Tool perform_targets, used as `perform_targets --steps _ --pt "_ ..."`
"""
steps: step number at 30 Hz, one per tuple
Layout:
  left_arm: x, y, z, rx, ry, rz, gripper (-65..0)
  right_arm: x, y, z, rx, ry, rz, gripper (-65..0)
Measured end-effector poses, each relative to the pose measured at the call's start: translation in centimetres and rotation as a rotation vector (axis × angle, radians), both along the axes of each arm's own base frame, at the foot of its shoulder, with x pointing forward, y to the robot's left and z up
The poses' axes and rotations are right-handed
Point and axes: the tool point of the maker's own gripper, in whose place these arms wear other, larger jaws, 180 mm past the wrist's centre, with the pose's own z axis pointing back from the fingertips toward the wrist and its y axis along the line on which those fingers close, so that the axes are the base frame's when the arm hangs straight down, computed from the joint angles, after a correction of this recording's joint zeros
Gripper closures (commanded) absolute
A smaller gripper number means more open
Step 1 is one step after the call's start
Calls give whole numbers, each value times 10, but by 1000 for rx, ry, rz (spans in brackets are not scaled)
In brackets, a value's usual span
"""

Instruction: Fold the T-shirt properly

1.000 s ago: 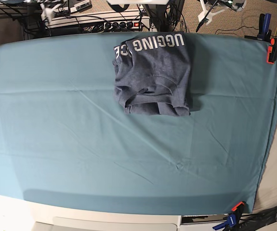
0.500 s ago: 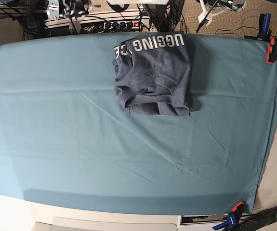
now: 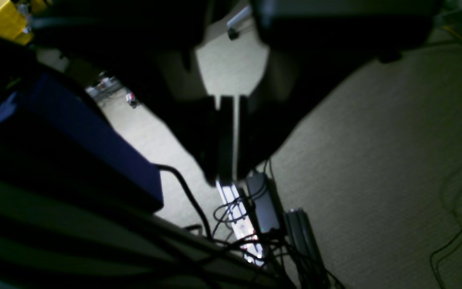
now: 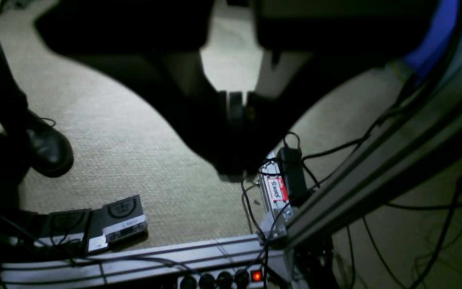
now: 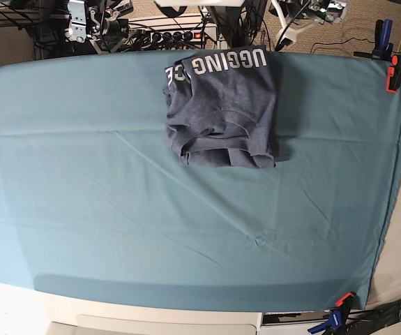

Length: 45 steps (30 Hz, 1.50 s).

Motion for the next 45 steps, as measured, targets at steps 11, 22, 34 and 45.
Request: perform_targets --steps 11,22,34,45 --pt "5 7 -8 27 -49 -7 0 1 -5 -8 -11 -75 -47 0" --pt "5 30 -53 83 24 83 0 -29 -18 -26 -66 -111 -68 0" --pt "7 15 -62 59 38 120 0 -28 -17 -26 -65 -111 -69 0" --pt "16 6 -65 62 -54 86 0 -35 19 -33 -4 -79 -85 0"
